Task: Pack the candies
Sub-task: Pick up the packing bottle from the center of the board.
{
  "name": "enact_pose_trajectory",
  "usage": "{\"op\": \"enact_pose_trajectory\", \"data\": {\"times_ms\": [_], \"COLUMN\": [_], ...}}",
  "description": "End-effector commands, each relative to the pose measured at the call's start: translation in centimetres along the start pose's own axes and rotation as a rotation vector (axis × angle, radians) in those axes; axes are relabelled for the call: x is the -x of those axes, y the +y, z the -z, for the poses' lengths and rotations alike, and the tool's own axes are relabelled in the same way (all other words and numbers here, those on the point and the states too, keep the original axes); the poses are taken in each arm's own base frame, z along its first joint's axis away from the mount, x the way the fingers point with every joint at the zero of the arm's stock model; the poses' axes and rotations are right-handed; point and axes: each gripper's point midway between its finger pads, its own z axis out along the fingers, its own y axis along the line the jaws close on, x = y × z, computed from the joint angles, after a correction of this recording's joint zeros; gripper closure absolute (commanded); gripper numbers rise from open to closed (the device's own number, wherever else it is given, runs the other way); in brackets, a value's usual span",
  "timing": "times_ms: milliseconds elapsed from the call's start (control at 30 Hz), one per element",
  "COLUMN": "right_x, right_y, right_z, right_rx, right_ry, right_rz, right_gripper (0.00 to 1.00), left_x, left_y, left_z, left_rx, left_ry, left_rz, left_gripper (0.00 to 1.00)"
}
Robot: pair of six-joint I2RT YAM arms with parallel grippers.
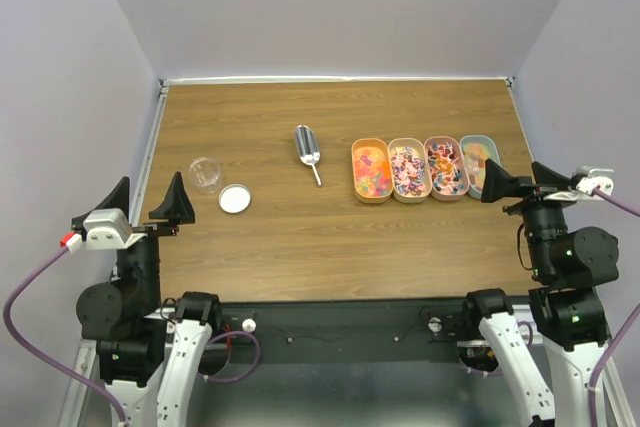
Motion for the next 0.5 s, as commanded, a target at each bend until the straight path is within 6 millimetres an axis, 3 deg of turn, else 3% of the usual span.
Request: {"op": "enact_pose_trajectory", "data": {"times_ms": [0,200,300,467], "right_x": [-0.7,-2.6,-4.0,-5.2], "right_y": [0.0,1.4,2.6,3.0], "right_z": [0.0,-0.2,-0.1,-0.1], "right_rx": [0.006,0.069,0.13,0.156], "right_ry": [0.034,0.088,0.128,0.159], "right_rz": [0.022,-0.057,-0.092,-0.098], "right_gripper": [0.0,0.0,0.0,0.0], "left_x": [-0.7,-2.0,-3.8,-9.4], "left_y": [0.0,-1.0,-1.3,-1.7], "left_z": [-0.4,-2.3,-4.1,-7.7], "left_rx": [-0.001,-0.041,-0.037,-0.004], "left_ry": [0.022,0.05,0.104,0.276], "left_rz": [-0.005,0.006,0.024,0.088], "left_gripper": [0.01,0.01,0.01,0.01]}}
